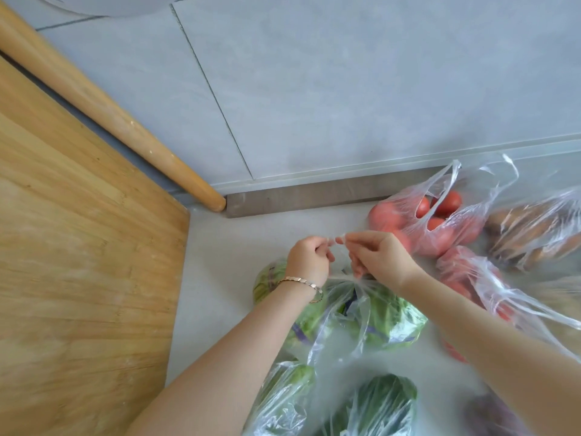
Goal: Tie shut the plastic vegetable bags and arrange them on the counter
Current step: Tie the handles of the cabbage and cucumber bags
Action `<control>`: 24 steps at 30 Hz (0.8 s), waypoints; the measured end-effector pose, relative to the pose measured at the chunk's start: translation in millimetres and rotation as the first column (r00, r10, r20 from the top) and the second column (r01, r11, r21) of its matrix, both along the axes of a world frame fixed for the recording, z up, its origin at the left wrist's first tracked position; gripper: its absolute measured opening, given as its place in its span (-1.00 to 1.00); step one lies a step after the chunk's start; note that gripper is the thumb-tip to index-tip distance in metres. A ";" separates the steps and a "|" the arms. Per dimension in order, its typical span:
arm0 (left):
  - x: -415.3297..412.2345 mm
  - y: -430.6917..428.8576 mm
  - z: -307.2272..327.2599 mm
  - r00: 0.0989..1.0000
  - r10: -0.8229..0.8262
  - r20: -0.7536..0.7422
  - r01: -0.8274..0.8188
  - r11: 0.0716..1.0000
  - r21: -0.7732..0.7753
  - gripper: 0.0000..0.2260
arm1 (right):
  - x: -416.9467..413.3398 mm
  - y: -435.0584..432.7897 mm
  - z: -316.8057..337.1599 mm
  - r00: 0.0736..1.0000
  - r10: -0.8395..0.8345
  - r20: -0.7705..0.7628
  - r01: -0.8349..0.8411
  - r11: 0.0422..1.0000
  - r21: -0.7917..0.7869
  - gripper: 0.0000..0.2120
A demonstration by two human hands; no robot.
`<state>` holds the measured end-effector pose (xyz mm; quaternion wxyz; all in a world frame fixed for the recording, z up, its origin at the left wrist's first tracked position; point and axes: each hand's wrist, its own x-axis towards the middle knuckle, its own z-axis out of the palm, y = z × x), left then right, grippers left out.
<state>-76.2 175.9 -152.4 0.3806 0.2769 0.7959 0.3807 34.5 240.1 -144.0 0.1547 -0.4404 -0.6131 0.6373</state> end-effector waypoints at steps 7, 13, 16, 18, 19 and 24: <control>-2.1 -11.1 12.0 0.988 0.094 0.119 -0.100 0.994 0.049 -0.82 | 9.7 -25.4 5.5 0.986 -0.166 -0.031 0.167 0.984 0.059 -0.79; 5.5 -40.2 35.1 0.994 0.069 0.084 -0.098 0.902 0.421 -0.76 | 7.3 -33.1 8.3 0.994 -0.102 0.030 0.098 0.991 0.093 -0.91; 12.3 -36.7 42.7 0.993 -0.057 -0.104 0.096 0.905 0.415 -0.88 | 10.0 -36.8 11.0 0.994 0.004 0.109 -0.021 0.987 0.157 -0.83; 16.3 -27.7 48.4 0.982 -0.116 -0.151 0.164 0.919 0.360 -0.90 | 17.5 -40.3 13.4 0.995 0.065 0.073 -0.073 0.992 0.105 -0.66; 16.4 -22.7 50.4 0.977 -0.137 -0.163 0.184 0.928 0.324 -0.88 | 20.7 -41.2 12.6 0.996 0.082 0.039 -0.084 0.994 0.070 -0.59; 22.9 -12.0 56.0 0.986 -0.154 -0.065 0.163 0.971 0.174 -0.81 | 32.1 -47.8 12.4 0.999 0.039 -0.007 -0.039 0.995 0.092 -0.63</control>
